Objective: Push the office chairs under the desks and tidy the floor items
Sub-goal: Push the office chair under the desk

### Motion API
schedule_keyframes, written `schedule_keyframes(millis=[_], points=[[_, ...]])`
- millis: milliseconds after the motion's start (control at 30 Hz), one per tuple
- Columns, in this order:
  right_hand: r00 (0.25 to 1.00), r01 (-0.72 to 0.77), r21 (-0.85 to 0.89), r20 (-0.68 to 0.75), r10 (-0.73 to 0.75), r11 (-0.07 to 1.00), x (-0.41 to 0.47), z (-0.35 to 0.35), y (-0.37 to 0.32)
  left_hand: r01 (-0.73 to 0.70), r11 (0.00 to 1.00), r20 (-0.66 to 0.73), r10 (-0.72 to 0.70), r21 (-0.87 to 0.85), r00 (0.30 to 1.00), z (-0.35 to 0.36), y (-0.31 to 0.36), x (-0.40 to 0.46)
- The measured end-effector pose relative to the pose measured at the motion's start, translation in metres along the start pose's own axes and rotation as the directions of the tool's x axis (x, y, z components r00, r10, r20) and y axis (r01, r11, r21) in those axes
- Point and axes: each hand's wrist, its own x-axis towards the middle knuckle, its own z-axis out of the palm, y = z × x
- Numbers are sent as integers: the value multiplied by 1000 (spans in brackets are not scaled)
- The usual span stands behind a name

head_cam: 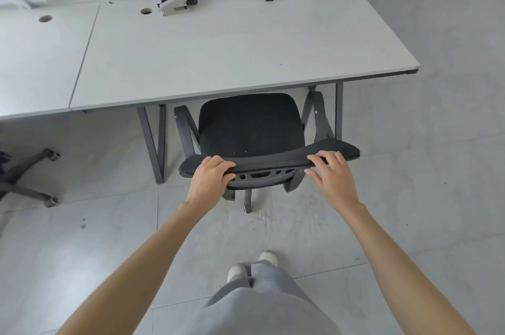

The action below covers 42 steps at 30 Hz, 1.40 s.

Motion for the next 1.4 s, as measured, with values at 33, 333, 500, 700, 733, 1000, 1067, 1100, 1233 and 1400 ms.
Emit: schedule_keyframes(millis=[33,333,500,700,733,1000,1067,1100,1233,1400], points=[[1000,18,6,7,-18,1000,0,1,3,-16,1000,-12,16,16,1000,1,1,-2],[971,152,67,178,-162,986,28,-6,46,93,980,-57,-84,179,995,19,8,0],[936,253,144,212,-280,957,51,-8,92,154,979,-167,-131,134,977,41,36,9],[936,232,166,231,-266,958,80,-13,134,217,972,-179,-199,86,963,66,72,27],[941,205,177,235,-244,963,81,-13,135,215,973,-178,-197,87,964,68,73,30],[966,100,197,217,-143,975,75,-2,107,217,974,-73,-212,65,975,47,44,43],[972,102,190,192,-139,976,71,-1,101,227,972,-63,-223,64,973,43,41,42],[973,106,189,181,-141,976,70,-1,100,228,972,-69,-224,60,972,43,40,41],[968,98,184,211,-137,978,72,-2,98,236,971,-87,-232,35,969,43,37,41],[950,105,154,276,-145,982,73,-5,100,238,971,-59,-237,-2,970,37,40,41]])
